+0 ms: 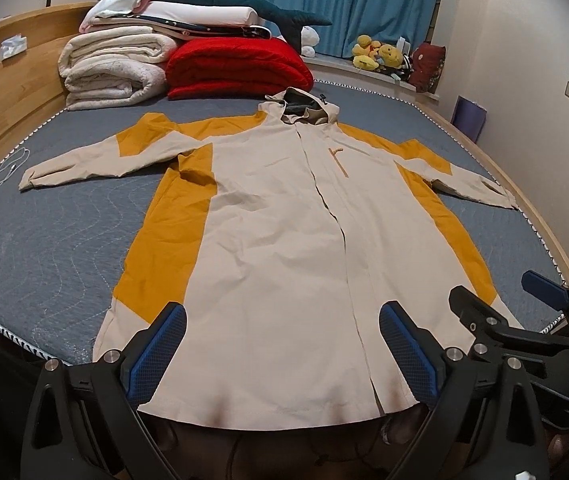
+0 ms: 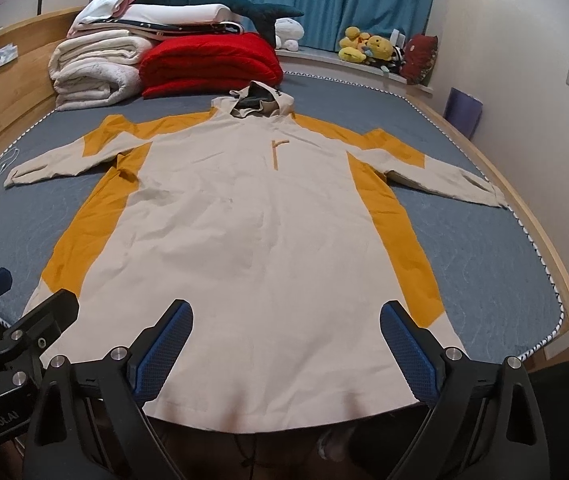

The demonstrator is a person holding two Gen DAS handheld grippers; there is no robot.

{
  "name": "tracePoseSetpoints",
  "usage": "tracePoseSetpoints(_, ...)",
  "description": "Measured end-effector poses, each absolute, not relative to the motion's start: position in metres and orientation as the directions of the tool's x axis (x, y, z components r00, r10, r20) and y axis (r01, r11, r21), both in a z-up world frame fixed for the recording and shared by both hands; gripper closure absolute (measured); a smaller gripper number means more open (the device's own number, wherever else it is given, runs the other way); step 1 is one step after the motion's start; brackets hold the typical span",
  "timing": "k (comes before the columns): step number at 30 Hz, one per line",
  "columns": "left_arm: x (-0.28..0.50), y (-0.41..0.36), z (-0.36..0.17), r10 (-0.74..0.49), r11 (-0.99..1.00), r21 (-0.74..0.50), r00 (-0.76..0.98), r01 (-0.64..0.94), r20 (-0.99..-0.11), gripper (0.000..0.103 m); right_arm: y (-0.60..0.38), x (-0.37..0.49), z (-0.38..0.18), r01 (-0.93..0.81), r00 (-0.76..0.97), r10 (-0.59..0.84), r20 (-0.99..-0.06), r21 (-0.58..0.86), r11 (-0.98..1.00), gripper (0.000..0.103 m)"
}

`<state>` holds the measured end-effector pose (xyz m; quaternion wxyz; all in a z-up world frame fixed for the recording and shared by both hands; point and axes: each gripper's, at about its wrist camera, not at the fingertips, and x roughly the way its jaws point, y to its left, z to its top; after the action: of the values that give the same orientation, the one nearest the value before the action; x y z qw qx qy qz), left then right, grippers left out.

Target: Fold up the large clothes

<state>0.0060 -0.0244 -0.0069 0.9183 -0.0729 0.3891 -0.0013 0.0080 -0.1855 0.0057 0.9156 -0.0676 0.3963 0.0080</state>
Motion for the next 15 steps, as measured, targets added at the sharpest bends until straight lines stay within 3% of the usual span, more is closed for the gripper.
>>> tracePoseSetpoints(15,0.0057,-0.0234,-0.0045,-0.062,0.989,-0.137,0.700,-0.052,-0.712,0.008,-0.1866,0.0087,0.0061,-0.069,0.686,-0.037,-0.727,-0.115,0.991,0.009)
